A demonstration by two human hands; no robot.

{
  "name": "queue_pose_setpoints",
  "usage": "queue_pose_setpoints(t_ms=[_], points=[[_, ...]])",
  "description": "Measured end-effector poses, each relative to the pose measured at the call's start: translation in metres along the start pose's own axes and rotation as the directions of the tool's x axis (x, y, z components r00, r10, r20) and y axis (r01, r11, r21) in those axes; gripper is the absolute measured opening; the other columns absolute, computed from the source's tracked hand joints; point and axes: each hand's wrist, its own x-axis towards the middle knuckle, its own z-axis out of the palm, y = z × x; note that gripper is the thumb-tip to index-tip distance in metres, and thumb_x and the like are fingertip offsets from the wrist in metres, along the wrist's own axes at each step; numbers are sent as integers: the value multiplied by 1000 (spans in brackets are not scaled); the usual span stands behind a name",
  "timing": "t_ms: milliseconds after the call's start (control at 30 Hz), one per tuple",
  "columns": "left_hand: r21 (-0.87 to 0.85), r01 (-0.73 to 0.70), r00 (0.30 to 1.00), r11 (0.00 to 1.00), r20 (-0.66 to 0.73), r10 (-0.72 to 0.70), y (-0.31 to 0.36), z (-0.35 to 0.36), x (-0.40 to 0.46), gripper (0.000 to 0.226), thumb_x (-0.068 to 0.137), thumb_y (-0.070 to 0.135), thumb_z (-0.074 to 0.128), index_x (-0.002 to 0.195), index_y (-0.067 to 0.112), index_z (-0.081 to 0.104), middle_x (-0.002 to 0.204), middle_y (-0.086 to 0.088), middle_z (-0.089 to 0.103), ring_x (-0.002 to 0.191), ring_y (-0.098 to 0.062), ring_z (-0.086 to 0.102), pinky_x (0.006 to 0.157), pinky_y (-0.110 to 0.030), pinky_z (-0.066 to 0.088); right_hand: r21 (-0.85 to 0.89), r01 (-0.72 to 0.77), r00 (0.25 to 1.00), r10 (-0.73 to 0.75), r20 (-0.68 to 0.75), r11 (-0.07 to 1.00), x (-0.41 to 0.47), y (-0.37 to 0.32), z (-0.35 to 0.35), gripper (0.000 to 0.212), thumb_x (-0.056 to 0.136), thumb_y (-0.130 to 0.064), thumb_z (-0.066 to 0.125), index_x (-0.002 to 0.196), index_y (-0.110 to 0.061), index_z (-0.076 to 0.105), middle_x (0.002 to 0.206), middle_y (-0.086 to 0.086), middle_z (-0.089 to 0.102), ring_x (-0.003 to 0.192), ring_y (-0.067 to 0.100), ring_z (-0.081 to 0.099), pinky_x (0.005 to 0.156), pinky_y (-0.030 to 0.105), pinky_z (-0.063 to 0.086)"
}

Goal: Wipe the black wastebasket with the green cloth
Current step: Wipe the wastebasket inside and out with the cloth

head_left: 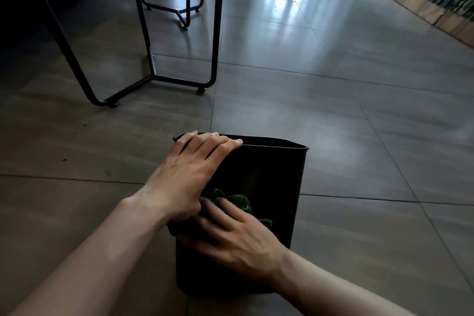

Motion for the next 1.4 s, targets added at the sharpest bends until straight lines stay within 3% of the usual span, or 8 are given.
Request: queue_pose_setpoints(t_ms=[167, 400, 633, 733, 900, 1133, 1300, 1400], points=[[6, -14, 1000, 1000, 3, 14, -2, 2, 0, 115, 59, 11, 62, 157, 36, 6, 159, 13, 24, 153, -13, 13, 126, -36, 1, -19, -250, 964, 247, -95, 968, -27, 51, -22, 50, 101, -20, 63, 150, -29, 53, 150, 16, 57, 134, 39, 56, 107, 49, 49], [-41, 15, 999, 999, 29, -14, -4, -1, -1, 117, 58, 18, 64, 158, 35, 4, 158, 12, 22, 154, -14, 12, 126, -38, 3, 181, -752, 607, 773, -184, 633, -23, 53, -24, 61, 87, -18, 66, 148, -17, 56, 132, 25, 51, 114, 41, 49, 92, 53, 55], [-32, 21, 1000, 999, 23, -20, -3, 0, -1, 119, 56, 13, 64, 157, 34, 5, 157, 12, 22, 153, -14, 12, 126, -39, 4, 17, -251, 968, 251, -22, 968, -61, -45, 11, 41, 110, -14, 37, 141, -32, 57, 128, 13, 51, 109, 32, 54, 84, 39, 61], [-37, 24, 1000, 999, 14, -24, -5, 1, 0, 120, 55, 12, 65, 157, 35, 6, 156, 12, 23, 152, -14, 13, 126, -38, 2, 43, -307, 950, 309, -53, 951, -50, -7, -2, 40, 104, -20, 47, 142, -29, 54, 130, 12, 48, 111, 35, 52, 89, 43, 60], [-50, 22, 1000, 999, 16, -21, -4, 1, 0, 117, 56, 15, 63, 157, 35, 6, 156, 10, 24, 151, -14, 14, 126, -40, 4, 187, -749, 617, 772, -152, 635, -7, 55, -24, 55, 91, -33, 66, 144, -19, 57, 132, 17, 49, 116, 37, 48, 87, 49, 57], [-53, 18, 1000, 998, 7, -18, -4, 0, -1, 117, 54, 14, 62, 157, 34, 10, 154, 11, 25, 149, -13, 16, 126, -34, -1, 38, -366, 930, 367, -12, 930, -55, -7, -5, 41, 97, -19, 56, 138, -22, 56, 128, 16, 47, 107, 39, 58, 85, 44, 60], [-79, 32, 999, 996, 0, -32, -4, -1, -2, 112, 55, 27, 54, 157, 34, 8, 153, 12, 24, 148, -13, 16, 126, -34, -1, 309, -856, 431, 902, -16, 414, -55, 36, -25, 64, 78, -15, 80, 136, -18, 53, 119, 12, 50, 94, 39, 62, 65, 40, 56], [-64, 30, 1000, 997, -6, -30, -2, 0, -1, 110, 54, 28, 48, 157, 33, 11, 153, 10, 27, 149, -15, 20, 126, -37, 4, 397, -816, 455, 890, -6, 420, -14, 46, -37, 50, 88, -32, 66, 136, -20, 55, 116, 7, 51, 92, 29, 61, 70, 38, 54]])
